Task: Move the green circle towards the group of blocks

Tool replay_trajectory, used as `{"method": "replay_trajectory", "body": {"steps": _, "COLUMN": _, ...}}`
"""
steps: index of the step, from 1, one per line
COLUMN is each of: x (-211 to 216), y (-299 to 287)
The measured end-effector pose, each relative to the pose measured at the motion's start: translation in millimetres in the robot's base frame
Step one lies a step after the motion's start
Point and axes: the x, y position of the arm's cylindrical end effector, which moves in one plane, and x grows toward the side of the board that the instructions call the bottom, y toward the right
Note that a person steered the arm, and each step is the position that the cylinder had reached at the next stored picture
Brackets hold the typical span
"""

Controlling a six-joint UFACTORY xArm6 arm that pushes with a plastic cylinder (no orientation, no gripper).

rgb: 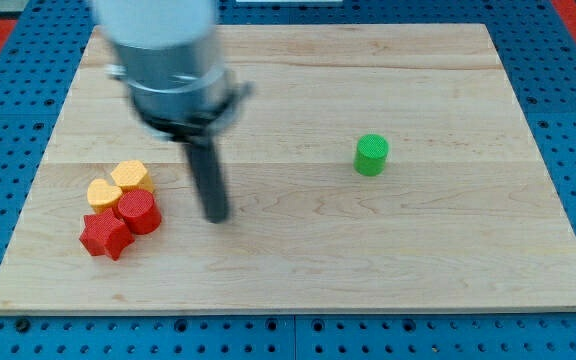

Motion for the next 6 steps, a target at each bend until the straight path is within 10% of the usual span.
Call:
{"method": "replay_trajectory", "body": {"steps": 2, "x": -51, "y": 194}}
{"method": "replay_trajectory", "body": {"steps": 6, "x": -120, "y": 31}}
